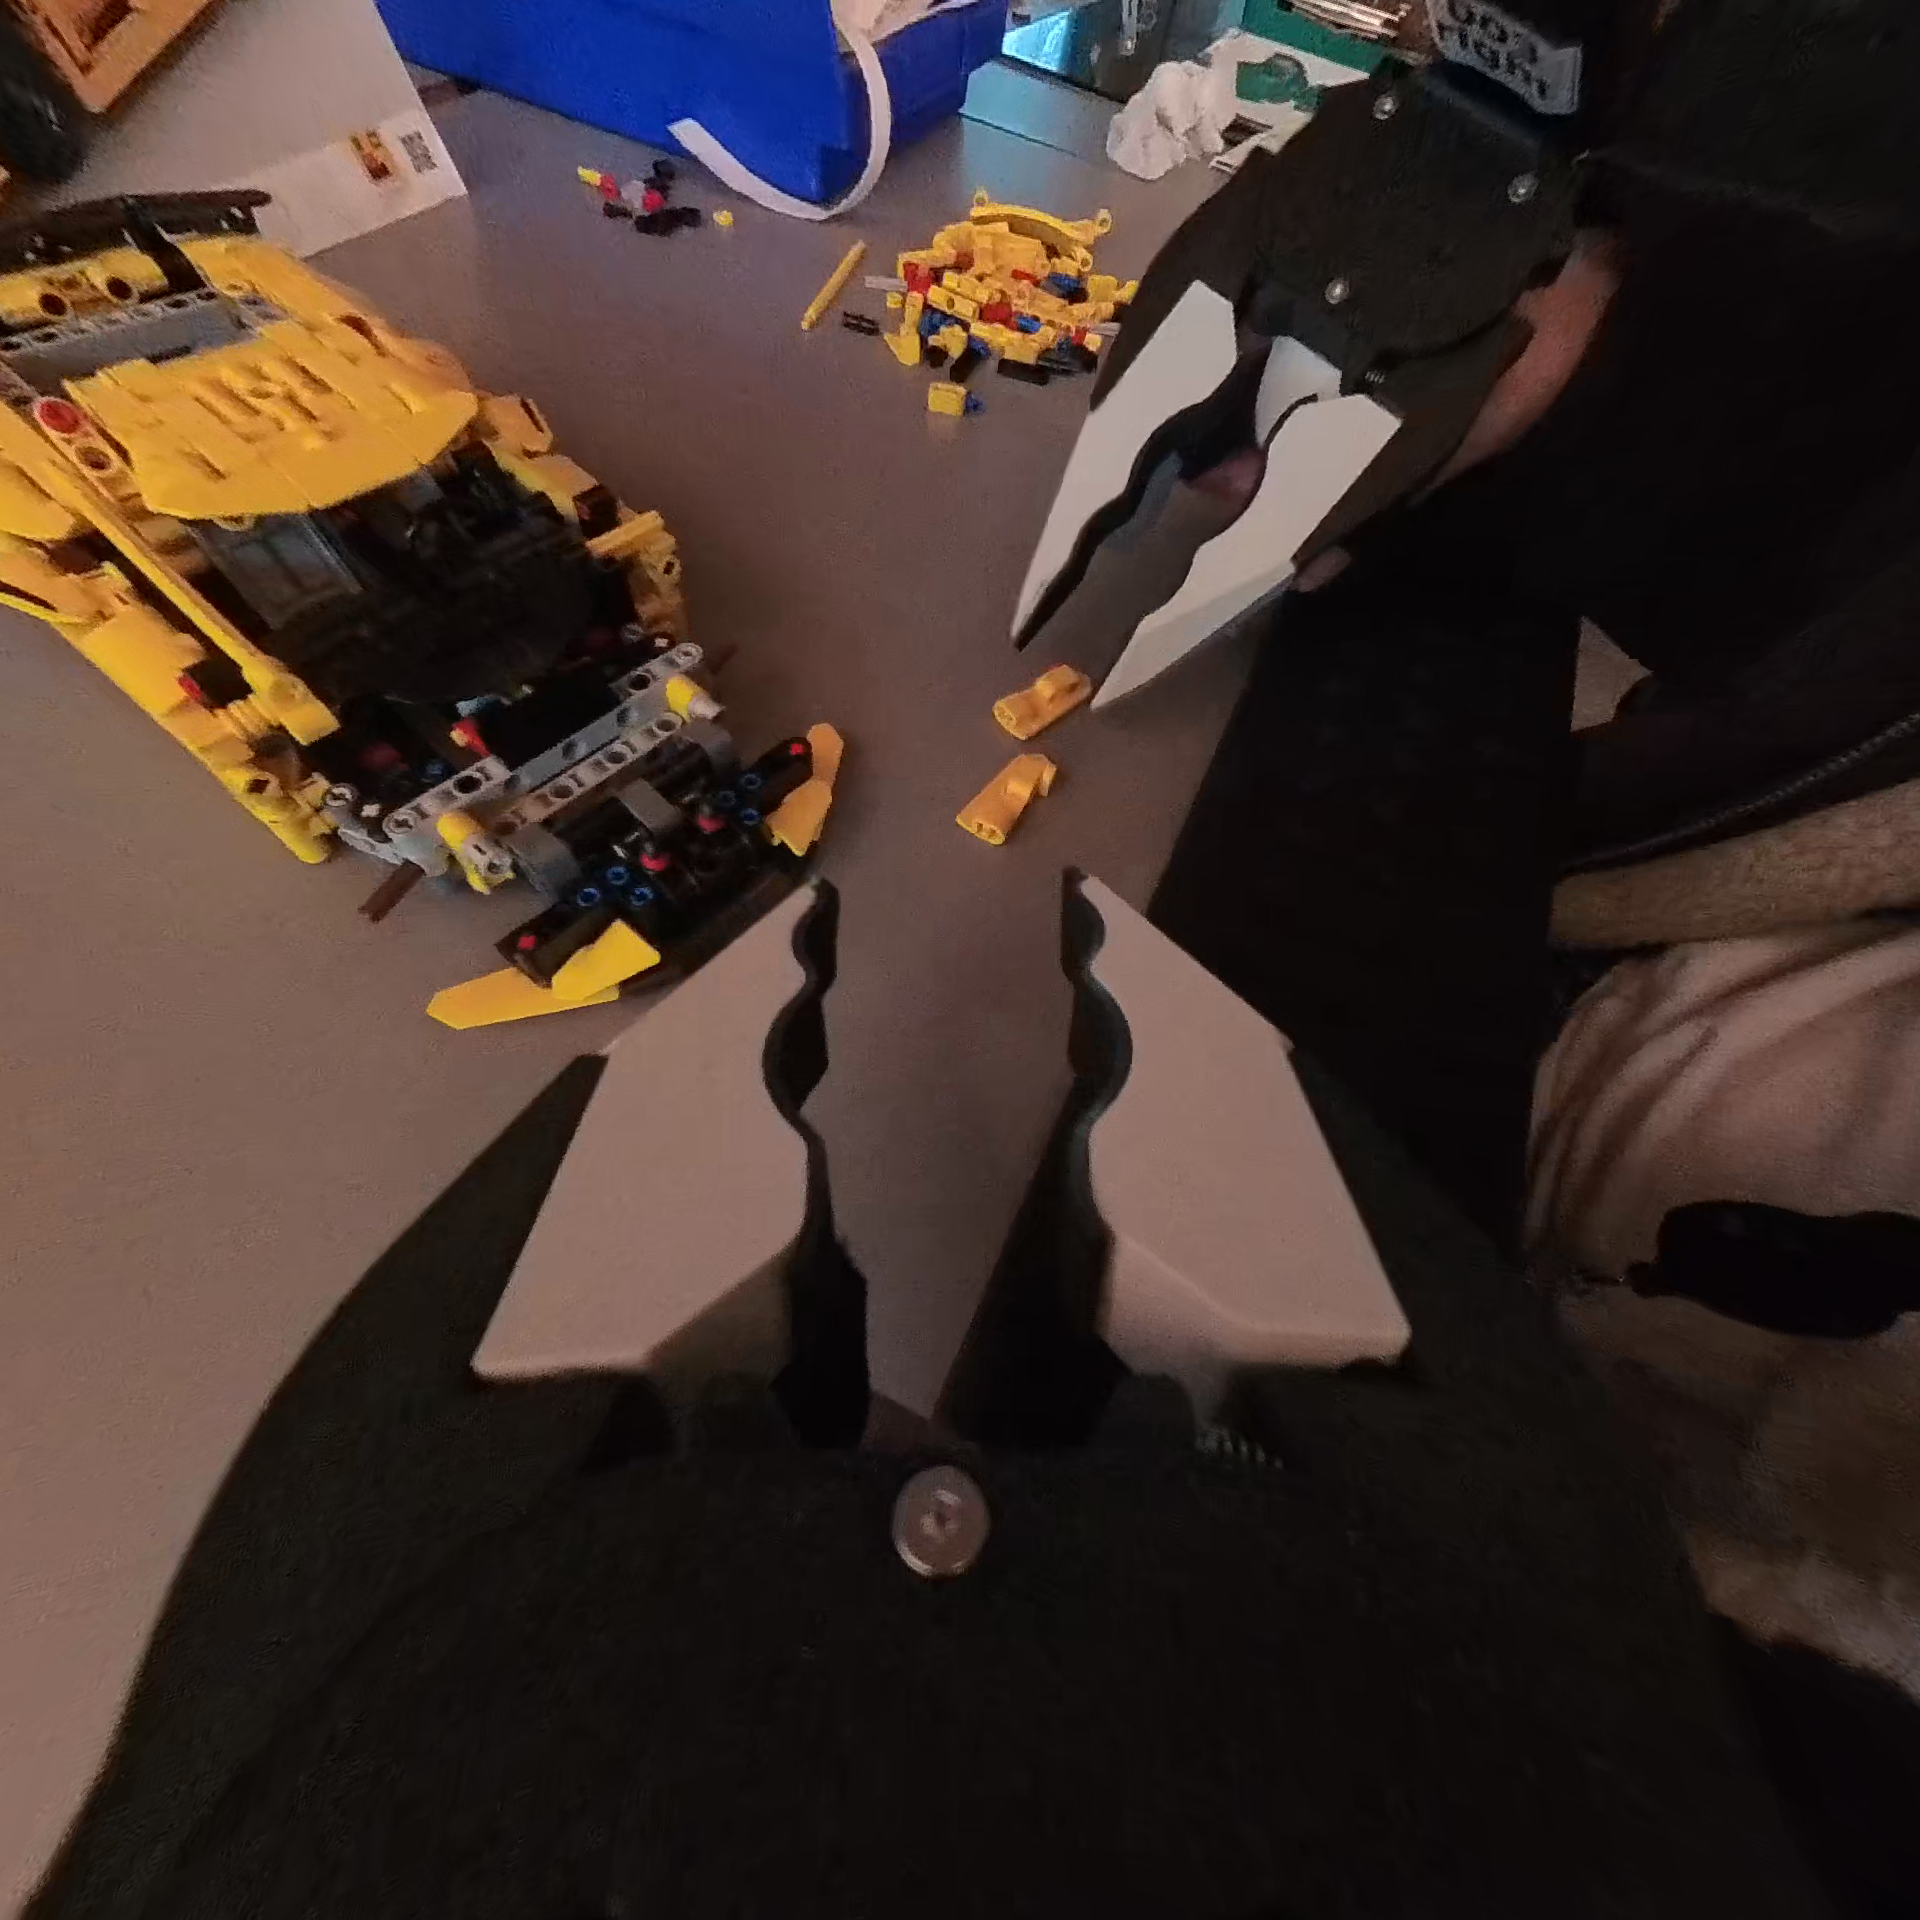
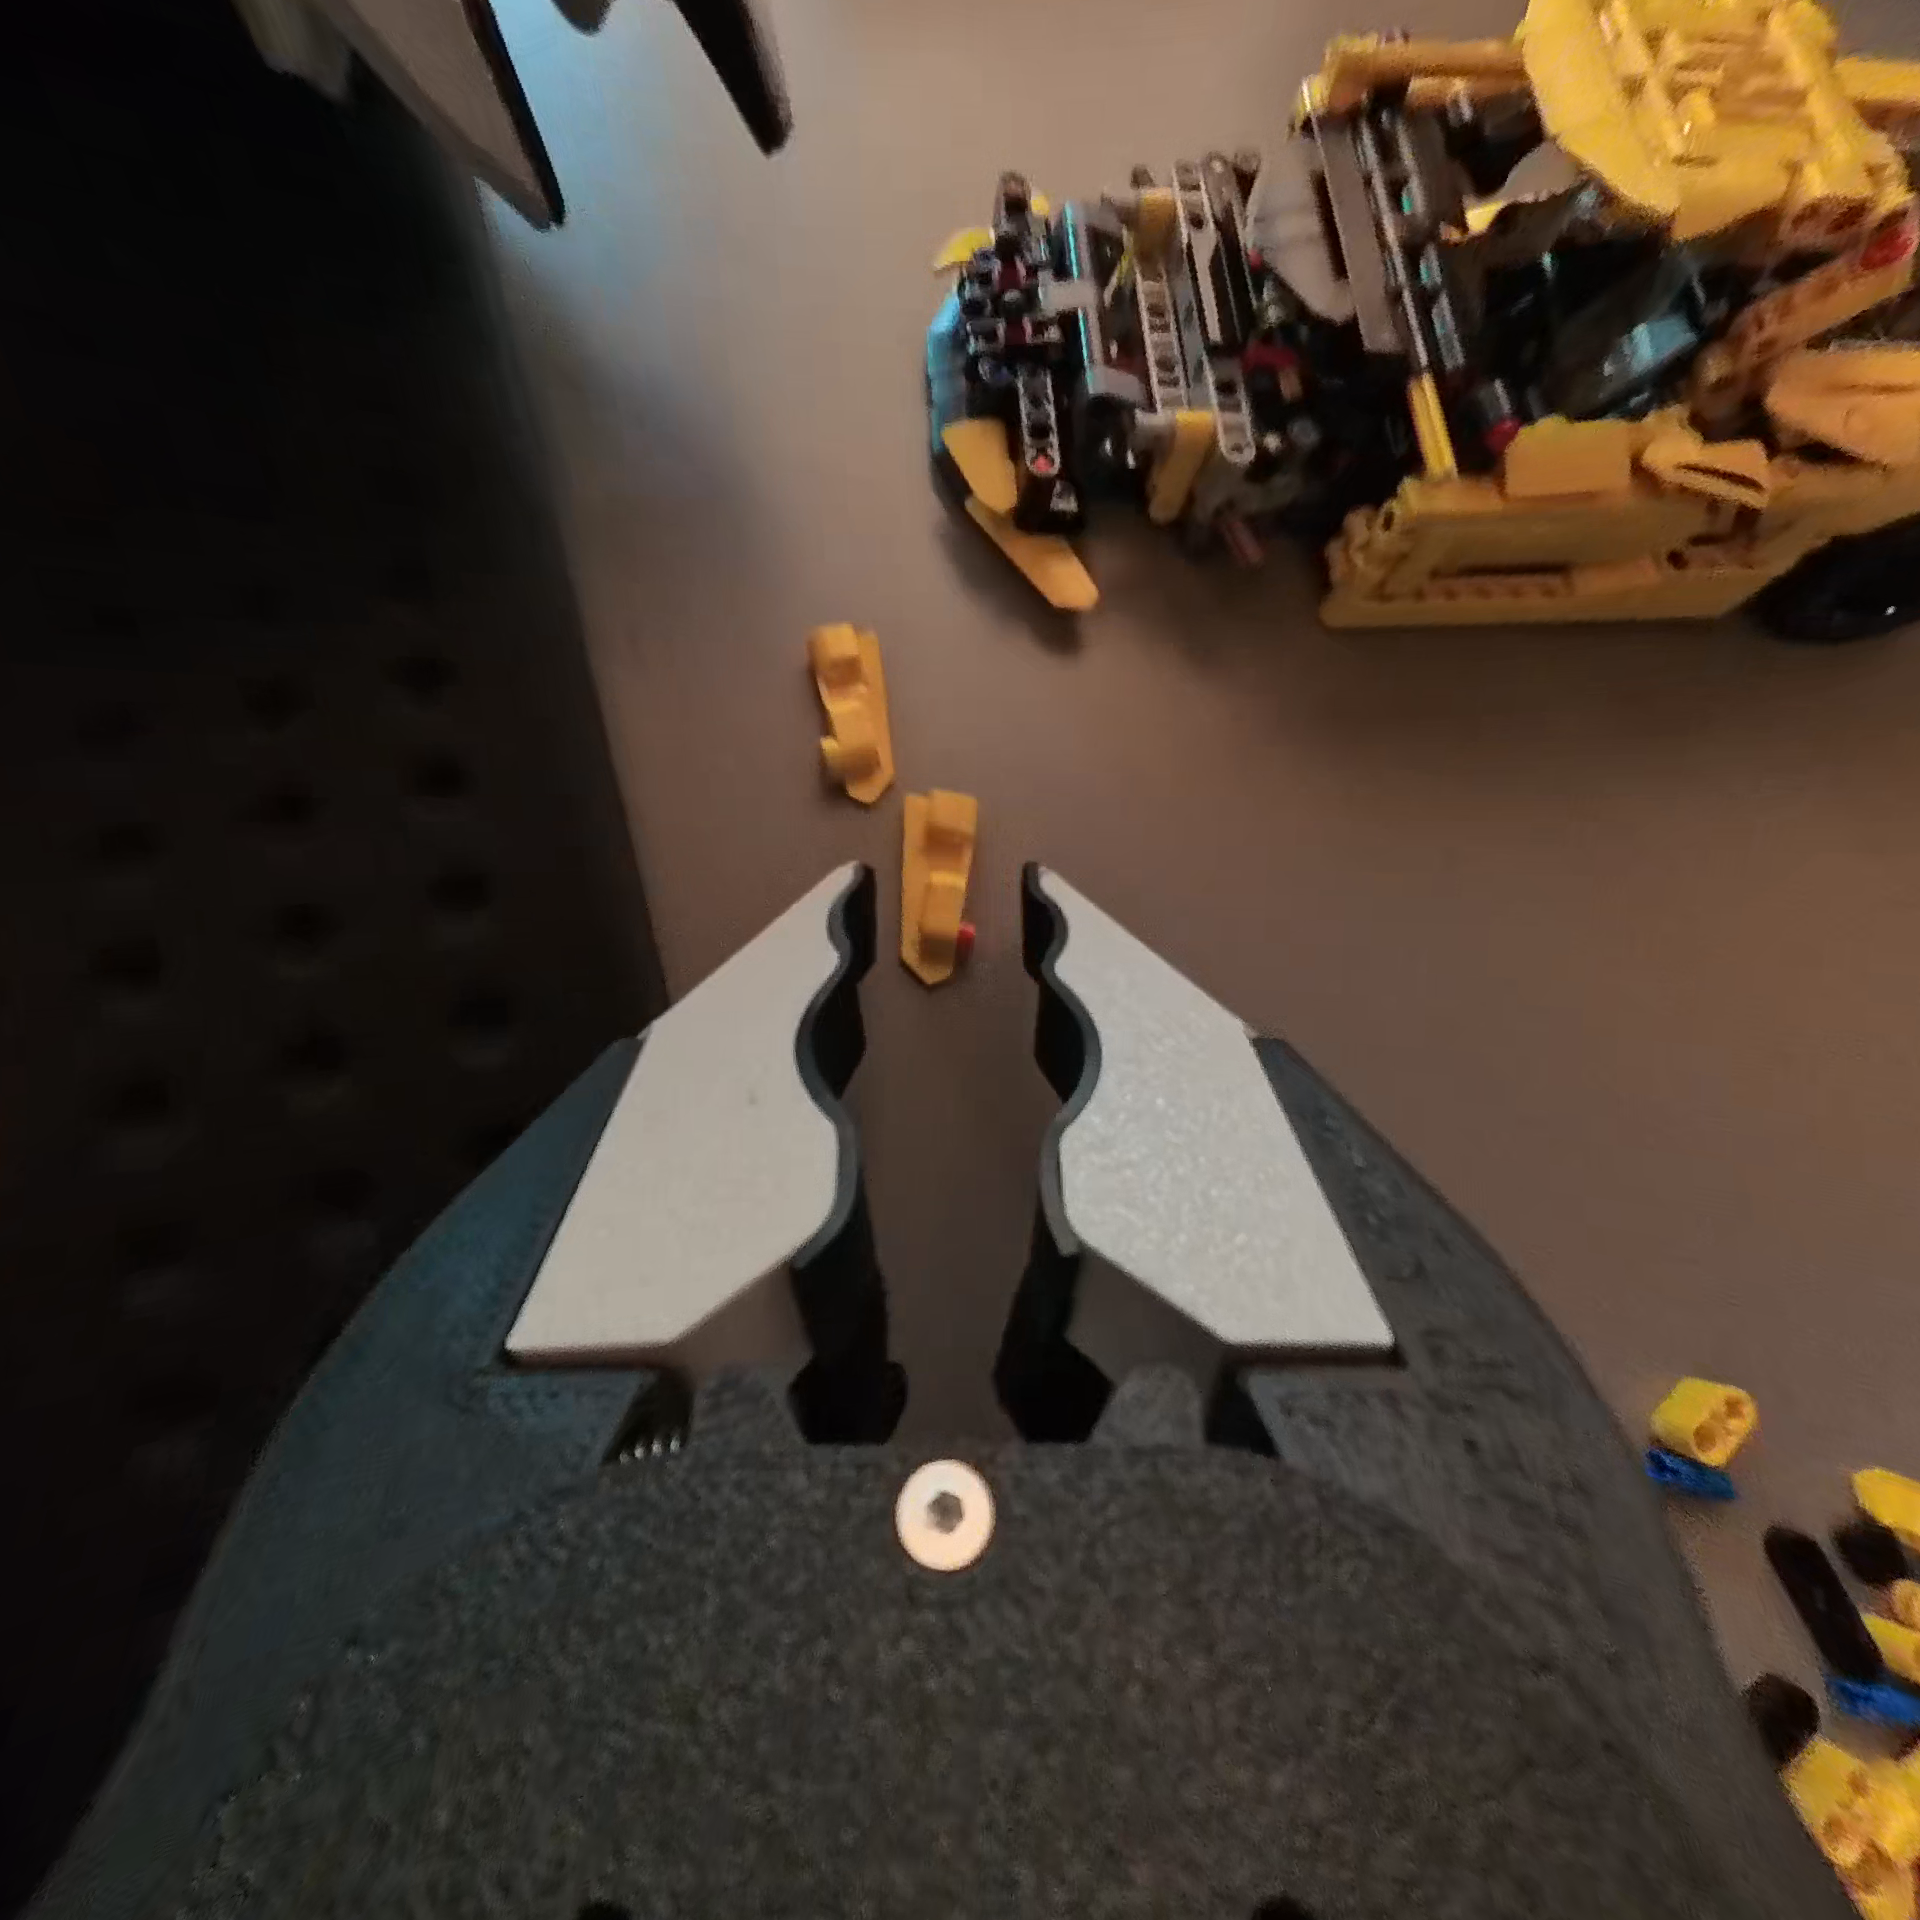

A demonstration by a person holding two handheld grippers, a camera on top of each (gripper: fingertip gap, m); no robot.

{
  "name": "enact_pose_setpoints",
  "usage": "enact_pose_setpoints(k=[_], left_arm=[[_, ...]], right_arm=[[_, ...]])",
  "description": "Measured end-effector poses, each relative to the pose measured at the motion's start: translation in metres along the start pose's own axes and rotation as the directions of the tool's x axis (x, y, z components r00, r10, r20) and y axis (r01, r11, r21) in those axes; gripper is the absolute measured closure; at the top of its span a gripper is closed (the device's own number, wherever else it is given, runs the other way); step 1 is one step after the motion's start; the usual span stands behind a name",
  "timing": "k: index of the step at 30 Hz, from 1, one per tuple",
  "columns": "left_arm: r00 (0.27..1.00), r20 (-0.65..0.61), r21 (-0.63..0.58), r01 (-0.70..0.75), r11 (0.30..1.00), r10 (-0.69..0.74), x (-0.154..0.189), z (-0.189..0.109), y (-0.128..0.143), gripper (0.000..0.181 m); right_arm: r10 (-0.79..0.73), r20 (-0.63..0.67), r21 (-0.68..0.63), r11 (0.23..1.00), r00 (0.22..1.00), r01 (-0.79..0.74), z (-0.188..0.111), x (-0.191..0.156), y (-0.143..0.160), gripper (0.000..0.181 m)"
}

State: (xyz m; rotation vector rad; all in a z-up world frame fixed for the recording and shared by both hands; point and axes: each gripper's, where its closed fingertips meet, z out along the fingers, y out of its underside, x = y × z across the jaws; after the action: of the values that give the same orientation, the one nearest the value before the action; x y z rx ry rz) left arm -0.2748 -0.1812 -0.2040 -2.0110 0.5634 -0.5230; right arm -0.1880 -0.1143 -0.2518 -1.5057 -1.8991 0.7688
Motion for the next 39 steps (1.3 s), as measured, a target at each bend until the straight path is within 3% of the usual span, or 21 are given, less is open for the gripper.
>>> enact_pose_setpoints(k=[8, 11, 15, 20, 22, 27, 30, 39], left_arm=[[0.999, -0.003, -0.013, 0.036, 0.999, -0.037, -0.002, 0.004, 0.001, 0.146], [0.986, -0.026, 0.048, 0.168, 0.985, -0.167, -0.007, 0.009, -0.013, 0.147], [0.892, -0.245, 0.163, 0.423, 0.891, -0.379, 0.000, 0.020, -0.044, 0.147], [0.857, -0.350, 0.153, 0.450, 0.880, -0.378, 0.012, 0.023, -0.051, 0.152], [0.841, -0.395, 0.135, 0.450, 0.883, -0.368, 0.019, 0.022, -0.051, 0.171], [0.826, -0.448, 0.173, 0.455, 0.874, -0.341, 0.025, 0.016, -0.058, 0.176], [0.828, -0.459, 0.221, 0.456, 0.862, -0.321, 0.025, 0.013, -0.064, 0.175], [0.813, -0.487, 0.238, 0.474, 0.848, -0.319, 0.025, 0.008, -0.066, 0.176]], right_arm=[[-0.048, -0.004, -0.008, 0.999, 0.999, 0.048, 0.004, 0.000, 0.003, 0.172], [-0.176, -0.066, 0.092, 0.979, 0.982, 0.181, -0.001, 0.001, -0.024, 0.174], [-0.304, -0.213, 0.288, 0.889, 0.928, 0.357, -0.010, -0.010, -0.080, 0.175], [-0.313, -0.274, 0.394, 0.826, 0.909, 0.403, -0.018, -0.019, -0.104, 0.175], [-0.328, -0.285, 0.386, 0.821, 0.901, 0.421, -0.017, -0.019, -0.103, 0.175], [-0.267, -0.242, 0.484, 0.800, 0.933, 0.354, -0.024, -0.023, -0.110, 0.175], [-0.163, -0.207, 0.572, 0.780, 0.965, 0.255, -0.038, -0.019, -0.117, 0.159], [-0.129, -0.195, 0.500, 0.840, 0.972, 0.211, -0.028, -0.017, -0.109, 0.159]])
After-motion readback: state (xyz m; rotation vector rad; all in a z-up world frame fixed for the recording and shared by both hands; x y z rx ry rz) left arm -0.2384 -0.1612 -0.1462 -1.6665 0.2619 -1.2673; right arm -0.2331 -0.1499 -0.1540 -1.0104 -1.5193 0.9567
